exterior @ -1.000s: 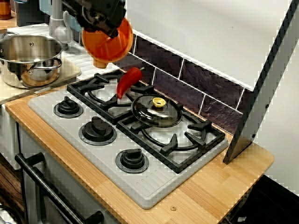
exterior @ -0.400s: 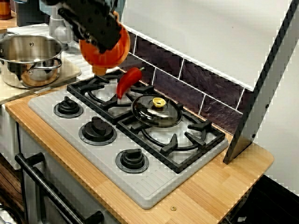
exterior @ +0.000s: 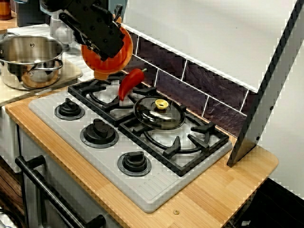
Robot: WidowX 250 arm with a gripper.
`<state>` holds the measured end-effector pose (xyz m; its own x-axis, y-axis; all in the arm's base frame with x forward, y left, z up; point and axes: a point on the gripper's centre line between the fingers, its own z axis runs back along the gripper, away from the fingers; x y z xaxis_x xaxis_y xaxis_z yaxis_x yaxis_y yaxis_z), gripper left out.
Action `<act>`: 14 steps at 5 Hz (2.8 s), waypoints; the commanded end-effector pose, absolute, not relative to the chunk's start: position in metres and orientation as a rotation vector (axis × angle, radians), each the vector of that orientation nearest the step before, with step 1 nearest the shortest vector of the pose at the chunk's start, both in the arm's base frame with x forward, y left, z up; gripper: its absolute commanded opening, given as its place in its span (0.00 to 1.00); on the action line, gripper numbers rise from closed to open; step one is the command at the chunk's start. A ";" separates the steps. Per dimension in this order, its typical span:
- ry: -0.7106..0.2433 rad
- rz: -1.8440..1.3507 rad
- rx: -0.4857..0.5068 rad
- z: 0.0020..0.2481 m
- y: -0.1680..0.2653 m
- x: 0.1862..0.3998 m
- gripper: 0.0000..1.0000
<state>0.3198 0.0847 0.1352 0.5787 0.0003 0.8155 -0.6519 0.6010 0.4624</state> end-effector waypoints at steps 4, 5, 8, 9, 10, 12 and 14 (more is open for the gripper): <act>-1.053 0.582 0.870 0.144 0.086 0.333 0.00; -1.059 0.589 0.865 0.145 0.086 0.333 0.00; -1.149 0.652 0.874 0.122 0.084 0.327 0.00; -1.161 0.647 0.874 0.122 0.081 0.323 0.00; -1.159 0.659 0.850 0.136 0.080 0.322 0.00; -1.156 0.687 0.830 0.155 0.082 0.329 0.00; -1.230 0.702 0.829 0.153 0.078 0.323 0.00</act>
